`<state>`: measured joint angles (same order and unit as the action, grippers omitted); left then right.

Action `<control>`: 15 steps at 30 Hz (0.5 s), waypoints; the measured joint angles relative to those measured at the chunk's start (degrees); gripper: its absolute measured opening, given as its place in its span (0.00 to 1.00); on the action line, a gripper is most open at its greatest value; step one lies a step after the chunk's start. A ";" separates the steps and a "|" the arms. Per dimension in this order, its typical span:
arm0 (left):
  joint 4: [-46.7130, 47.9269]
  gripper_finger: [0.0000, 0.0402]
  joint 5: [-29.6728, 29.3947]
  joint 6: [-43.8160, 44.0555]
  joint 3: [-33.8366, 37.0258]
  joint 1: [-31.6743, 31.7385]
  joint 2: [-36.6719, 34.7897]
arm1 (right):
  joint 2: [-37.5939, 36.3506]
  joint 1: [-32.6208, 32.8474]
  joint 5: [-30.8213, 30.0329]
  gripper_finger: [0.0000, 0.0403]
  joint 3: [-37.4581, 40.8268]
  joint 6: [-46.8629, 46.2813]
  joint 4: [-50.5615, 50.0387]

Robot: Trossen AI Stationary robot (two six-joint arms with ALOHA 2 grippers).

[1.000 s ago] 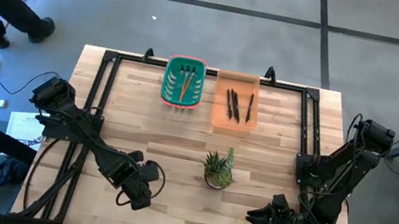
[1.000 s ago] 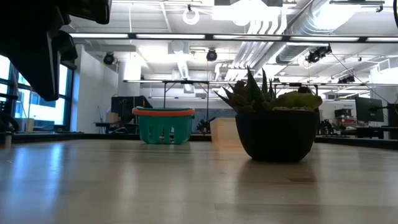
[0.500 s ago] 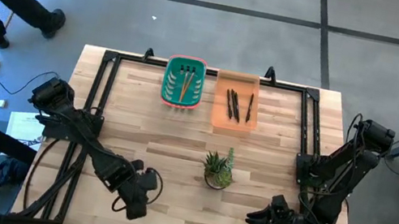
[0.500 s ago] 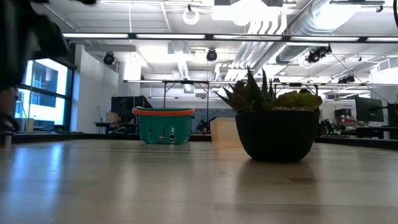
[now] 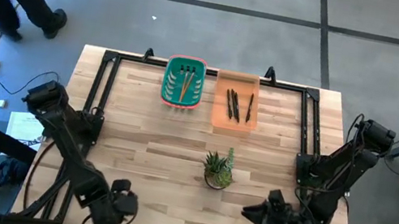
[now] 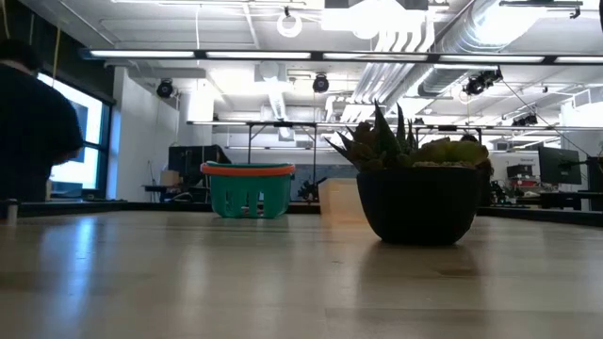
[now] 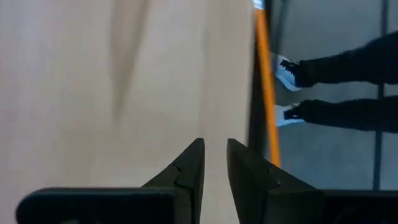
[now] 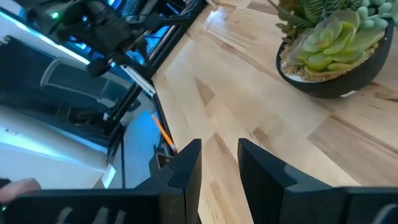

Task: Sort pens & pencils
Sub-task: Put the pencil into the green bin

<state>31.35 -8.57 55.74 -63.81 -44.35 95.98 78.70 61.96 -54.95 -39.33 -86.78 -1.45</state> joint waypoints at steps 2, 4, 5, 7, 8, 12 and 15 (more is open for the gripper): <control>-1.04 0.14 -0.20 0.14 0.00 -1.26 0.00 | 0.00 -0.55 0.08 0.24 0.00 0.23 0.02; -1.36 0.14 -0.40 1.18 0.00 -2.08 0.00 | 0.00 -0.87 0.10 0.24 -0.01 0.24 0.02; -1.38 0.14 -0.86 1.87 0.00 -2.34 0.00 | 0.00 -0.90 0.13 0.24 0.00 0.27 0.01; -1.71 0.14 -1.52 3.45 0.00 -2.35 0.00 | 0.00 -0.88 0.29 0.24 -0.01 0.78 0.01; -2.22 0.14 -1.77 4.05 0.00 -2.32 0.00 | 0.00 -0.88 0.38 0.24 0.00 1.14 0.02; -8.24 0.14 -2.35 3.65 -0.03 -2.12 0.54 | 0.00 -0.82 1.74 0.24 0.00 2.63 0.70; -10.17 0.14 -1.89 3.10 -0.25 -2.11 1.96 | 0.00 -0.82 3.81 0.24 0.00 3.28 0.83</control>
<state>21.19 -10.46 58.83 -64.06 -46.46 97.95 78.70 61.14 -51.14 -39.33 -83.50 -0.62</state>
